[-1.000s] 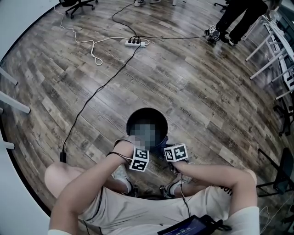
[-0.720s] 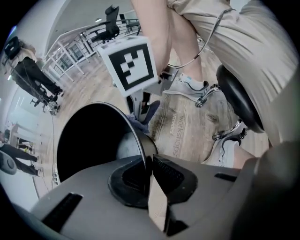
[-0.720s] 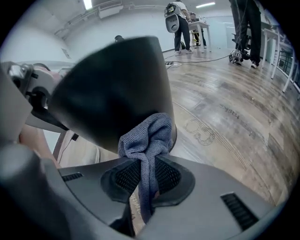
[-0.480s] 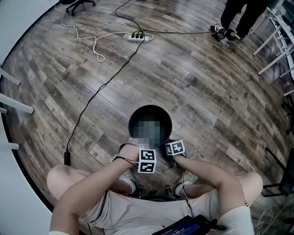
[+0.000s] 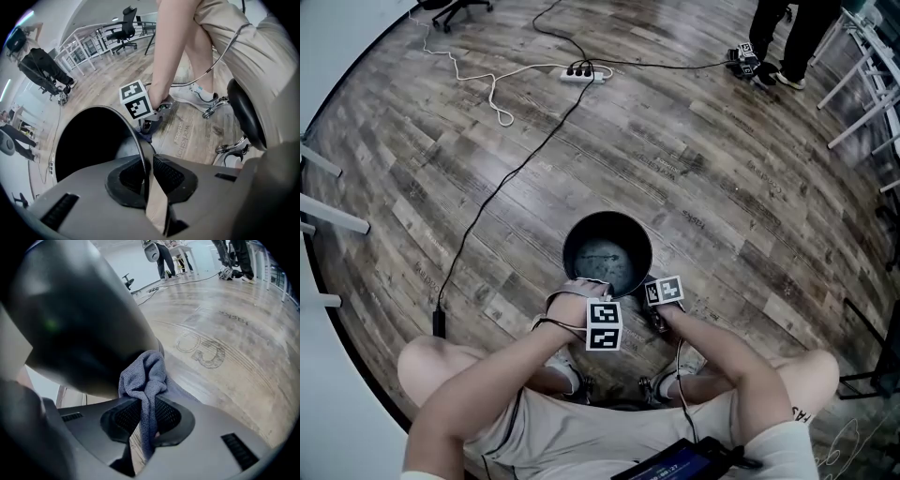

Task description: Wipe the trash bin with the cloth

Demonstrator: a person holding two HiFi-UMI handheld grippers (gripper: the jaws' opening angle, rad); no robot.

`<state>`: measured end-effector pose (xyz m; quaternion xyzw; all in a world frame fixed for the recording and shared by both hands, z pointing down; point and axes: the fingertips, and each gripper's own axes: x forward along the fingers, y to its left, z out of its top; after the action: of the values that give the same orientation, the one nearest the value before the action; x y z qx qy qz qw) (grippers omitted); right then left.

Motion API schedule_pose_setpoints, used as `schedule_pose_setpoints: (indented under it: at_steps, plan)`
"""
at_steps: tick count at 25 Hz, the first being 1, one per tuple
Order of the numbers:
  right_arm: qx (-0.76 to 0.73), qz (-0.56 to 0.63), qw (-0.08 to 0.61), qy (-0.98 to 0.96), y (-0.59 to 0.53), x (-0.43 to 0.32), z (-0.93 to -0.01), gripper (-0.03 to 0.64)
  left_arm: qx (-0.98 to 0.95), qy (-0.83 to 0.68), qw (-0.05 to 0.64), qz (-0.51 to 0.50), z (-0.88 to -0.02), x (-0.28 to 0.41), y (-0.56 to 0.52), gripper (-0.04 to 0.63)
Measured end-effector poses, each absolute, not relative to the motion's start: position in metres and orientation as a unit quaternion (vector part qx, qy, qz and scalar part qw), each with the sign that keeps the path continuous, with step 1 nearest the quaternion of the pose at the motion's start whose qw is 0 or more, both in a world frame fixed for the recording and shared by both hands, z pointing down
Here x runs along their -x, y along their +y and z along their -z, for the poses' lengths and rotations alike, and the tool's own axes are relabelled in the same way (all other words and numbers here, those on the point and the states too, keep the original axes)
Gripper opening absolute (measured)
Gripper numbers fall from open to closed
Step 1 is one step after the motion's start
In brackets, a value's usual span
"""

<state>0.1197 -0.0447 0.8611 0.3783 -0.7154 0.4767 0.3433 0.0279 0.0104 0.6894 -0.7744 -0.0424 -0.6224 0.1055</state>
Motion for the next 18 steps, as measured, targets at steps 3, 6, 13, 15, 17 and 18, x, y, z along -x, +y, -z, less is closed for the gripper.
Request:
schedule_pose_setpoints:
  at_steps: [3, 6, 13, 15, 17, 18]
  plan:
    - [-0.371, -0.479, 0.366, -0.706, -0.045, -0.122, -0.837, 0.064, 0.785, -0.059, 0.091, 0.609, -0.682, -0.026, 0.014, 0.075]
    - [-0.358, -0.475, 0.375, -0.711, -0.051, -0.124, -0.800, 0.064, 0.788, -0.072, 0.093, 0.605, -0.673, -0.019, 0.011, 0.130]
    - [-0.359, -0.464, 0.347, -0.731, -0.034, -0.130, -0.712, 0.064, 0.748, -0.104, 0.126, 0.644, -0.683, 0.013, 0.009, 0.186]
    - [-0.362, -0.468, 0.337, -0.733, -0.020, -0.128, -0.689, 0.064, 0.733, -0.098, 0.140, 0.658, -0.689, 0.023, 0.004, 0.186]
    - [-0.361, -0.473, 0.322, -0.736, -0.007, -0.119, -0.668, 0.064, 0.720, -0.093, 0.157, 0.669, -0.696, 0.031, -0.001, 0.186]
    - [-0.358, -0.474, 0.314, -0.740, -0.003, -0.112, -0.658, 0.064, 0.717, -0.090, 0.163, 0.671, -0.698, 0.033, -0.004, 0.186]
